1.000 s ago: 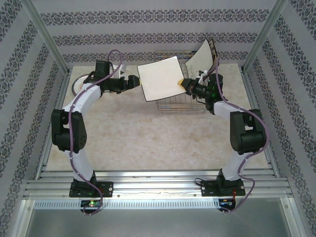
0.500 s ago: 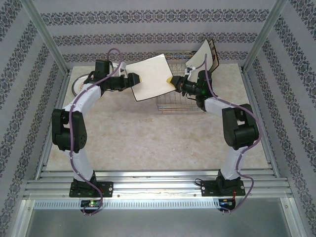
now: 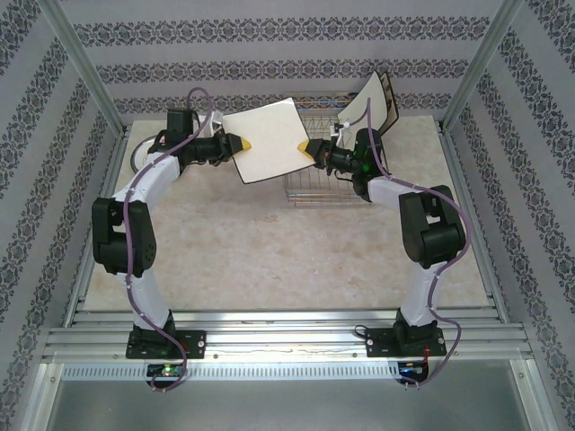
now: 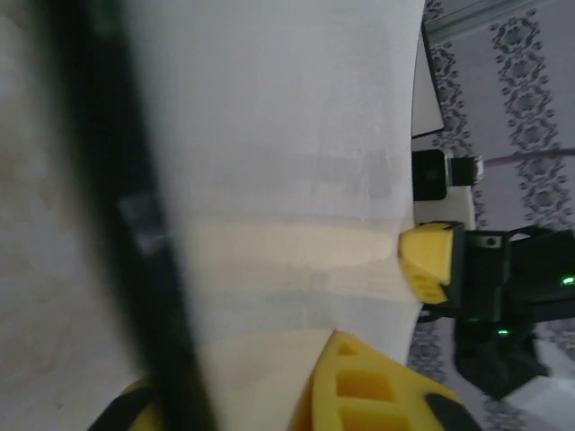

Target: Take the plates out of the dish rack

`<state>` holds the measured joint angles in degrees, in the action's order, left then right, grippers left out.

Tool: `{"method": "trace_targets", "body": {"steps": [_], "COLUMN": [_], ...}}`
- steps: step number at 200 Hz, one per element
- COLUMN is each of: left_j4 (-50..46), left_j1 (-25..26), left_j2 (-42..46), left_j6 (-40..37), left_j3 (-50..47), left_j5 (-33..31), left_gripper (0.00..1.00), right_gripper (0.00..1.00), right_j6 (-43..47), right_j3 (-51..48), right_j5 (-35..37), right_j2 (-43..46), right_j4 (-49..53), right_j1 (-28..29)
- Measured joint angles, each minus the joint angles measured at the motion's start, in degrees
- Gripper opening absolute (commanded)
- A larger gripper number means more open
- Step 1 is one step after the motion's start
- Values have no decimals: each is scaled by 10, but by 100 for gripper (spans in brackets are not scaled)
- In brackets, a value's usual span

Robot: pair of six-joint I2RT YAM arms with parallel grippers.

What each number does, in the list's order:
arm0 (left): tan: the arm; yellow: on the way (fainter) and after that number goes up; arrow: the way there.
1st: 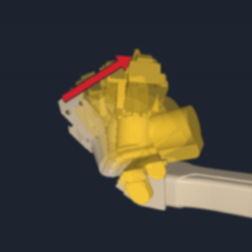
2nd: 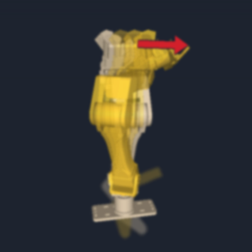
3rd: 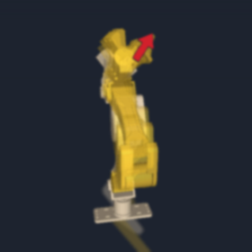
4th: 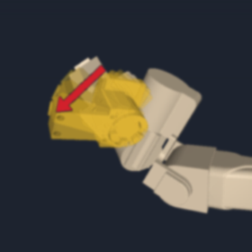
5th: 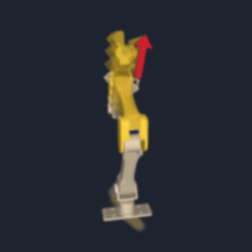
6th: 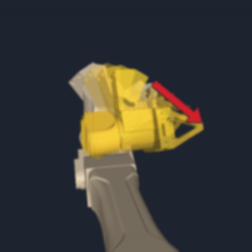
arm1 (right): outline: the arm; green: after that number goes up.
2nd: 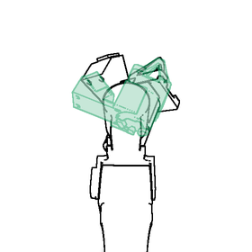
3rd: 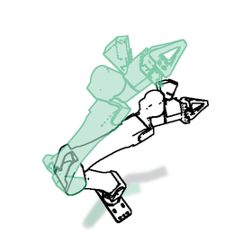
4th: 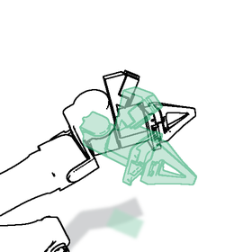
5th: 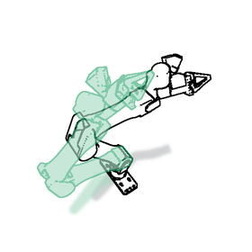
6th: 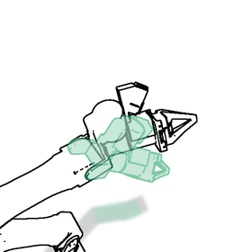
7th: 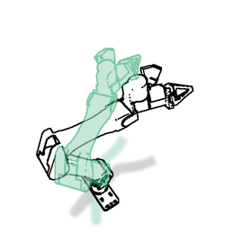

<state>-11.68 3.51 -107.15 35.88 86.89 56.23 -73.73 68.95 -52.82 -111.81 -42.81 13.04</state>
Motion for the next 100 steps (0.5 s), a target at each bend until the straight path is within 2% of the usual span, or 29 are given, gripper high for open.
{"method": "trace_targets", "body": {"steps": [23,31,42,54,65,78,100], "left_j4": [8,9,10,15,17,22,31], "left_j1": [-2,-1,0,3,5,6,6], "left_j2": [0,0,0,0,0,0,0], "left_j6": [20,19,14,-3,-14,-16,-16], "left_j3": [2,2,1,0,-6,-20,-40], "left_j5": [9,7,5,-4,-10,-16,-24], "left_gripper": [0,0,0,0,0,0,0], "right_gripper": [0,16,30,52,66,79,93], "right_j6": [3,3,3,7,10,21,38], "right_j3": [0,0,0,0,0,2,3], "right_j5": [-3,-2,0,5,9,12,14], "right_j2": [-1,-2,-1,-1,-1,3,13], "right_j4": [-7,-4,5,17,26,37,68], "right_j1": [0,0,0,0,-2,-8,-23]}}
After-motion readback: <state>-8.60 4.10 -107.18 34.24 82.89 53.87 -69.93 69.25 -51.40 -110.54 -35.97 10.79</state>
